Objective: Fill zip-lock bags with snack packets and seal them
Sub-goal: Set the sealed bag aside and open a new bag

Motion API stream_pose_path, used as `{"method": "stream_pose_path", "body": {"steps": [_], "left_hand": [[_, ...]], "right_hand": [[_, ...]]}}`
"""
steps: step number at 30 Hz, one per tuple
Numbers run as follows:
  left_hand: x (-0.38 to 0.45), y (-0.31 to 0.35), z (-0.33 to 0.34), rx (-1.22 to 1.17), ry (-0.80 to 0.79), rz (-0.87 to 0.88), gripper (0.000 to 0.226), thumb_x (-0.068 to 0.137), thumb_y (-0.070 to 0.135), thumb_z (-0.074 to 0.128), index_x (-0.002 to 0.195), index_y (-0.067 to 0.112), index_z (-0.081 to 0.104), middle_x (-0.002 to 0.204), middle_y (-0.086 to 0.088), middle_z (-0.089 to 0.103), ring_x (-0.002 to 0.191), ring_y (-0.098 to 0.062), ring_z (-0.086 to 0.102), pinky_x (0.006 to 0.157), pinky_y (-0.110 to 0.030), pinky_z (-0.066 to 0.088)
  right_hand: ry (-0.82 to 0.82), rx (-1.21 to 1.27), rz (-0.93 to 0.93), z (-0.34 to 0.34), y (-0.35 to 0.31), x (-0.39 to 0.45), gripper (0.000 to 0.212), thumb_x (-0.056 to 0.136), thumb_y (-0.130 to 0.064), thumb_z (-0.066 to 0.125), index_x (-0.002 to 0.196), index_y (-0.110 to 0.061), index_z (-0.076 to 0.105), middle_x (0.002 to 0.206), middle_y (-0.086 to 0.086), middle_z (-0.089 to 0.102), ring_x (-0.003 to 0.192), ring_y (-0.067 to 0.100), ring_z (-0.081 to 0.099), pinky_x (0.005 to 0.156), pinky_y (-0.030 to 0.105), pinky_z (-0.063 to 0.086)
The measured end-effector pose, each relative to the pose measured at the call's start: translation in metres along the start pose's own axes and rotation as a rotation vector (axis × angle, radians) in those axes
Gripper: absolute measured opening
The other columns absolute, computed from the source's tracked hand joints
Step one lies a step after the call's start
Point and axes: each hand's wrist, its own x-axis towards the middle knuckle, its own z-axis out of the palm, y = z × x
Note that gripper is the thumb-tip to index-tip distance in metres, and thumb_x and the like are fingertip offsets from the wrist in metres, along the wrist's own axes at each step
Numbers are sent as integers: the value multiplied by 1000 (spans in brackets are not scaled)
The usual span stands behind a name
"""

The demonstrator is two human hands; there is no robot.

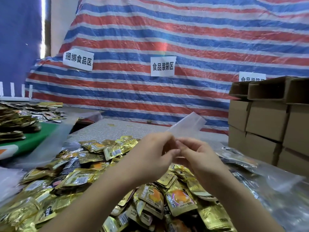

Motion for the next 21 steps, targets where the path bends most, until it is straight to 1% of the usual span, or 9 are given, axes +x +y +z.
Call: {"method": "stream_pose_path", "body": {"steps": [2,4,6,8,10,14,16,19,21], "left_hand": [[-2,-4,-1,6,-20,-17,12,93,36,64,87,28,58,79,13,61,73,-1,57,63,-21,48],[-4,-7,0,35,-9,-20,15,93,38,63,85,28,56,78,14,58,71,-1,55,60,-18,43],[-5,-6,0,59,-3,-22,18,93,40,62,83,27,54,76,13,57,70,-3,53,59,-18,39],[-5,-6,-1,27,-9,-35,18,94,38,60,82,26,55,76,10,59,69,-4,54,59,-21,44],[-6,-5,-2,2,-20,-47,17,95,36,60,83,24,58,75,10,60,68,-5,55,59,-23,46],[-6,-5,-5,-30,29,-50,18,94,34,62,81,22,58,70,9,58,64,-4,52,57,-22,40],[-6,-5,-6,-35,52,-49,17,94,32,63,81,21,59,72,7,61,66,-6,55,58,-27,46],[-7,-5,-6,-18,-12,-49,15,94,35,61,88,21,63,80,6,67,74,-10,63,68,-37,55],[-8,-5,-6,16,-50,-39,18,92,42,63,86,25,61,77,11,63,71,-3,58,61,-29,51]], "right_hand": [[-77,48,26,-2,-1,-1,27,102,-10,48,117,-6,70,110,10,75,106,25,71,95,37,56],[-73,65,10,-3,0,-2,25,100,-10,50,115,-5,69,104,10,76,102,23,72,92,33,57],[7,139,4,-3,2,0,23,91,-12,61,111,-1,65,90,10,76,90,24,74,80,29,60],[56,228,25,-4,3,1,33,78,-16,69,103,4,62,81,12,73,76,22,73,67,24,58],[42,251,33,-4,3,1,34,75,-18,71,99,4,64,79,13,72,71,18,71,63,22,56],[-15,256,42,-5,0,0,38,80,-17,67,107,9,65,90,18,70,77,20,69,65,24,57],[-15,170,20,-4,1,-1,33,82,-18,65,107,4,68,95,18,73,82,23,71,68,26,57],[16,13,-18,-4,3,0,22,86,-18,66,102,-4,74,92,16,75,82,25,72,70,31,57],[2,28,3,-6,2,-1,23,79,-23,70,94,-7,77,86,13,75,76,21,70,67,28,57]]}}
